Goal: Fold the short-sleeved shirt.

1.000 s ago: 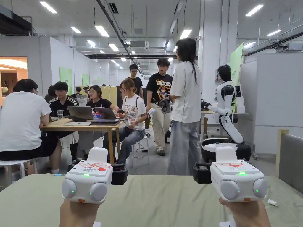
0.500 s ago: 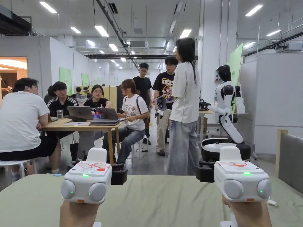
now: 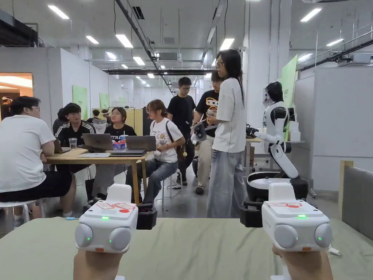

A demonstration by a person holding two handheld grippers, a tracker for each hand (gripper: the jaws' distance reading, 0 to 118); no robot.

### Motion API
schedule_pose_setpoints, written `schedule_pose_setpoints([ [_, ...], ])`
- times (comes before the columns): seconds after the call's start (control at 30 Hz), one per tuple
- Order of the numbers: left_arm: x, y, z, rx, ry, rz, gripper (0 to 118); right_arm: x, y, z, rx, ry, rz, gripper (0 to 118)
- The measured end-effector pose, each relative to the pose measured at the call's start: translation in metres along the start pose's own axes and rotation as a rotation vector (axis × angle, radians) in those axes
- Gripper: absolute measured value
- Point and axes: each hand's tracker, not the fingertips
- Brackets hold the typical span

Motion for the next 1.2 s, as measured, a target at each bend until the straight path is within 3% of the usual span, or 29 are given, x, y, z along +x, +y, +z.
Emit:
schedule_pose_setpoints([
  [1.2,0.0011,0.0015,0.0029,0.005,0.002,0.008,118,-0.0024,-0.0017,0.0084,0.008,0.008,0.001,118],
])
